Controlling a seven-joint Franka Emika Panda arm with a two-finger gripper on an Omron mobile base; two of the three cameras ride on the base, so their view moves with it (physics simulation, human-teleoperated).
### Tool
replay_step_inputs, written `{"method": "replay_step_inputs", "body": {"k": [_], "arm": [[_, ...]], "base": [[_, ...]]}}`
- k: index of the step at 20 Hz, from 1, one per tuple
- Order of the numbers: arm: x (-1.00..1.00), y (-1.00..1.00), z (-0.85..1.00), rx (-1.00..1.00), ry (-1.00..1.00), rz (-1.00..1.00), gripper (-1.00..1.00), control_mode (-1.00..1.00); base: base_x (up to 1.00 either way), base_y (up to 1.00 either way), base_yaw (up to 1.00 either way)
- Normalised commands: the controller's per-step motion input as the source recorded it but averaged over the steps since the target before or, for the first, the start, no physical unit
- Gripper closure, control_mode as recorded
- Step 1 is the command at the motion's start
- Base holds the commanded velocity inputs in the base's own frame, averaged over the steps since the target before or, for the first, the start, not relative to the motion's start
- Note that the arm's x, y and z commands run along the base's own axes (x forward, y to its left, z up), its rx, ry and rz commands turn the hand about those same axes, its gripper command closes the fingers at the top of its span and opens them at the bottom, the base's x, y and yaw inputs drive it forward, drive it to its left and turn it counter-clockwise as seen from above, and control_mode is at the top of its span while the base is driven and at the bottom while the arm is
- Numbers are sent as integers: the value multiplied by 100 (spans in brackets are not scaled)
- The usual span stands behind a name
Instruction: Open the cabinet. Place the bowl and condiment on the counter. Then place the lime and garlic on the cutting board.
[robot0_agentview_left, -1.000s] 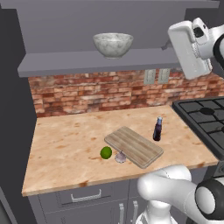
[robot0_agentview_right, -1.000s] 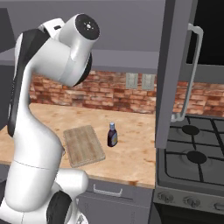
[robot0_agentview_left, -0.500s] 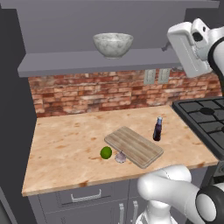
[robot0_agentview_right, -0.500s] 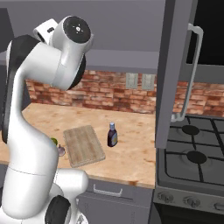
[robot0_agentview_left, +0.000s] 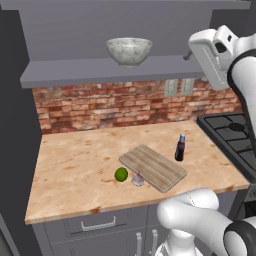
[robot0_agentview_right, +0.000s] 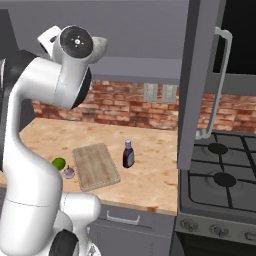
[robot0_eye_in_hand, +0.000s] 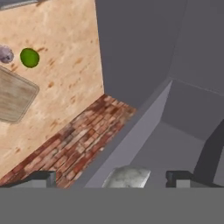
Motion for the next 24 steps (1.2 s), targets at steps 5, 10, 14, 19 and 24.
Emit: {"method": "replay_step_inputs", "body": {"k": [5,10,14,19,24], "arm": [[9,5,0,0,0,-8,-100,-100],[13,8,0,0,-1,-6,-100,-100],[18,7,0,0,-4,-5,-100,-100],[28,3,0,0,-3,-4,-100,-100],[32,2,0,0,-2,-3,-100,-100]], "base": [[0,0,0],[0,0,0],[0,0,0],[0,0,0],[0,0,0]]}}
